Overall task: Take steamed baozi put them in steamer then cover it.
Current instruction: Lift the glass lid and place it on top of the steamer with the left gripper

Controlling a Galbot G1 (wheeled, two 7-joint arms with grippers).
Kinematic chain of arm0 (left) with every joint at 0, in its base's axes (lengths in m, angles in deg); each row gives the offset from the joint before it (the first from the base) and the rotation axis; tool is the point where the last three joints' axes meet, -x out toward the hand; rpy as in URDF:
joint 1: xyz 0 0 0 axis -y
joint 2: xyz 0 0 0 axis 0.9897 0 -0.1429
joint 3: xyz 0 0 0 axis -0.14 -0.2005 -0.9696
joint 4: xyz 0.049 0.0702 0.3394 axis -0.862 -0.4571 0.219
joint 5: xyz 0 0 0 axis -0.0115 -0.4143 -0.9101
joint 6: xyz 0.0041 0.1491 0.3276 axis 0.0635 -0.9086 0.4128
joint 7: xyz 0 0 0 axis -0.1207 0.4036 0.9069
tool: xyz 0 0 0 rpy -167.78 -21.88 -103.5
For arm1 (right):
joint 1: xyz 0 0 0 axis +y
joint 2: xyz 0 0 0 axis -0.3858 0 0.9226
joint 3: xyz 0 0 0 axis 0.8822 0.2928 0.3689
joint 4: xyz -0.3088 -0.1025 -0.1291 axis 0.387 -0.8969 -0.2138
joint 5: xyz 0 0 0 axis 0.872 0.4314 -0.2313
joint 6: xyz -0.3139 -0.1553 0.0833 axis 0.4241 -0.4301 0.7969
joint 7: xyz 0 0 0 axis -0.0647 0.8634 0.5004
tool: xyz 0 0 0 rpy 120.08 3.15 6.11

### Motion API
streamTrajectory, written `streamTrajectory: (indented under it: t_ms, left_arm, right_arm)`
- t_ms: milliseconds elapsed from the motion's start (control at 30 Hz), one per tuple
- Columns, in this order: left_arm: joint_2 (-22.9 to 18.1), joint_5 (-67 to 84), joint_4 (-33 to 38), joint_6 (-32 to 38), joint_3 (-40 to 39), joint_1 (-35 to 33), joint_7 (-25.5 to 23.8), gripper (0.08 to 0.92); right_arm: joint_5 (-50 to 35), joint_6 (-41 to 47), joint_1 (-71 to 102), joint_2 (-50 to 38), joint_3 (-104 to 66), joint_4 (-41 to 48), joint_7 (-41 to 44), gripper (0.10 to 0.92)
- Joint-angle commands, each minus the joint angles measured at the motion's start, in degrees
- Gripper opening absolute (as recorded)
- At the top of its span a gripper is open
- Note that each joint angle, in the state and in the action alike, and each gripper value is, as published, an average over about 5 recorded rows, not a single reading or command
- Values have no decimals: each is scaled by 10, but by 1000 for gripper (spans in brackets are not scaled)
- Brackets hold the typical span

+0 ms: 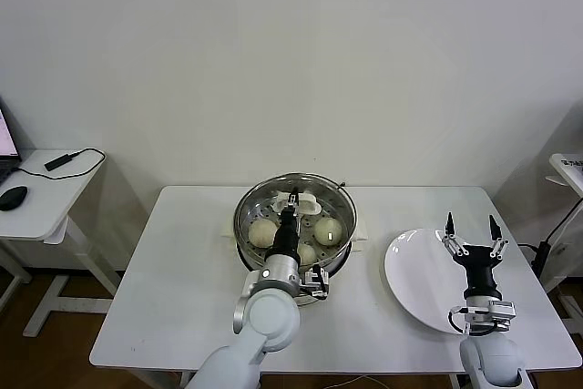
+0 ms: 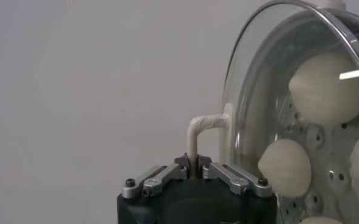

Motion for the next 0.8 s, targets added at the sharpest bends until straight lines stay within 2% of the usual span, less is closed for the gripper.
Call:
streamTrajectory:
  t_ms: [33,800]
  left_arm:
    - [-3,-12,-8,0,-2,-3,-5,194]
    - [-3,-33,-15,10,4,1,-11,194]
  right_arm:
    - [0,0,-2,1,1,1,0,823]
    - [4,-1,-4,9,4,-1,0,823]
